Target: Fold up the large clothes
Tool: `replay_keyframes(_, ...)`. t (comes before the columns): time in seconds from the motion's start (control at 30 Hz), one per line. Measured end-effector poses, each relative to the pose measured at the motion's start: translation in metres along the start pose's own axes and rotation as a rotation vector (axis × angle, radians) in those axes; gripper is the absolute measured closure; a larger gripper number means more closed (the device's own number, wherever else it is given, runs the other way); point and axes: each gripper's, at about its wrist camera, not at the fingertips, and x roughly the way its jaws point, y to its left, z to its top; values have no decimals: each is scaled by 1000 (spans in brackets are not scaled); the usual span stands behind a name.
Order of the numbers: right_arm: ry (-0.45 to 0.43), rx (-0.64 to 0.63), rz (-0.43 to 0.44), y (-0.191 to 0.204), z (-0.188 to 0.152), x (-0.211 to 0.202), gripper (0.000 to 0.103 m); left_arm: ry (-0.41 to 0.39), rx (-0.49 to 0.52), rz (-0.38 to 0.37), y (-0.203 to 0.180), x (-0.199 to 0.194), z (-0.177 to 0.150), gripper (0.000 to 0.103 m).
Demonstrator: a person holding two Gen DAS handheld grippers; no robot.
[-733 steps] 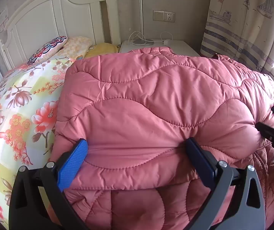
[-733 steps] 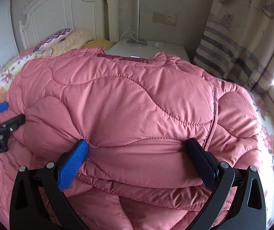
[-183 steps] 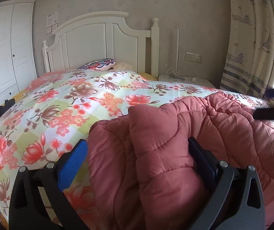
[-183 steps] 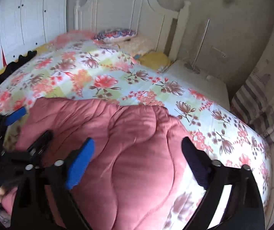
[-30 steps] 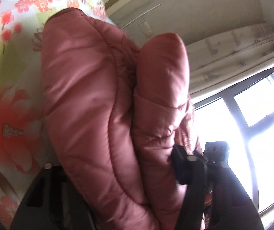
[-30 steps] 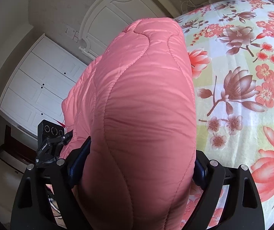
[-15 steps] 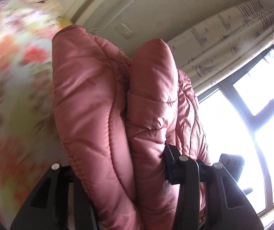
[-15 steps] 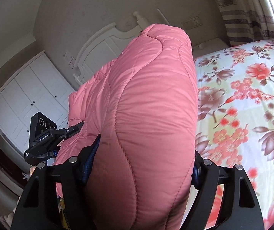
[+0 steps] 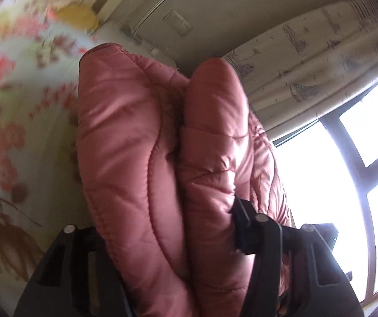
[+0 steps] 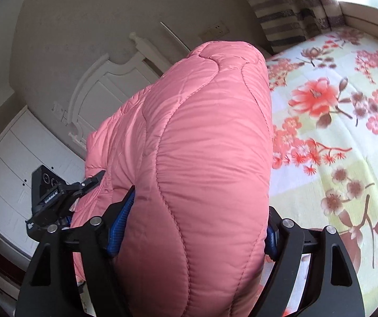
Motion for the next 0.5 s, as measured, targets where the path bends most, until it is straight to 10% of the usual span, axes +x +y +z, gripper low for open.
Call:
replay_keyframes(0.13,42,-43,-49,11,1,-5,11,-11,-1,61,3,-1,5,16)
replay_keyframes(0.33,-106,-120,-135,24,6,-63,10,-184,-43,109,0,-56,23,16)
replay_keyframes(0.5,-273,-423,-94,82,-16,-102,13,-335,156,179,-57,-100,26,16)
